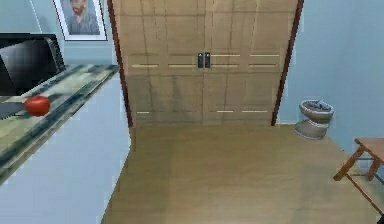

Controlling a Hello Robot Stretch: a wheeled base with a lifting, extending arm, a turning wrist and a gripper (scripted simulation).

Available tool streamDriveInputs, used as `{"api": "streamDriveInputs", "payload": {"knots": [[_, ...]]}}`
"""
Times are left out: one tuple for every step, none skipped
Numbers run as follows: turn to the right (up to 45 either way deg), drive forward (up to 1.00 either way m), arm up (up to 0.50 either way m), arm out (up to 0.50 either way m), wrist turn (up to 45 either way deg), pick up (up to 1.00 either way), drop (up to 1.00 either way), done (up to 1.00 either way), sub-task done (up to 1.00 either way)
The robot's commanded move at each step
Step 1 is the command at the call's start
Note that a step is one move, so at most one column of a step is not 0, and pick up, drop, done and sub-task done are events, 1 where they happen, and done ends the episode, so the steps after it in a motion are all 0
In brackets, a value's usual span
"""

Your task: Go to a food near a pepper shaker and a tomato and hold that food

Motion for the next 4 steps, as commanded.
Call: {"api": "streamDriveInputs", "payload": {"knots": [[0.0,1.00,0.00,0.00,0.0,0.00,0.00,0.00,0.00],[-45.0,0.00,0.00,0.00,0.0,0.00,0.00,0.00,0.00],[-45.0,0.00,0.00,0.00,0.0,0.00,0.00,0.00,0.00],[-45.0,0.00,0.00,0.00,0.0,0.00,0.00,0.00,0.00]]}}
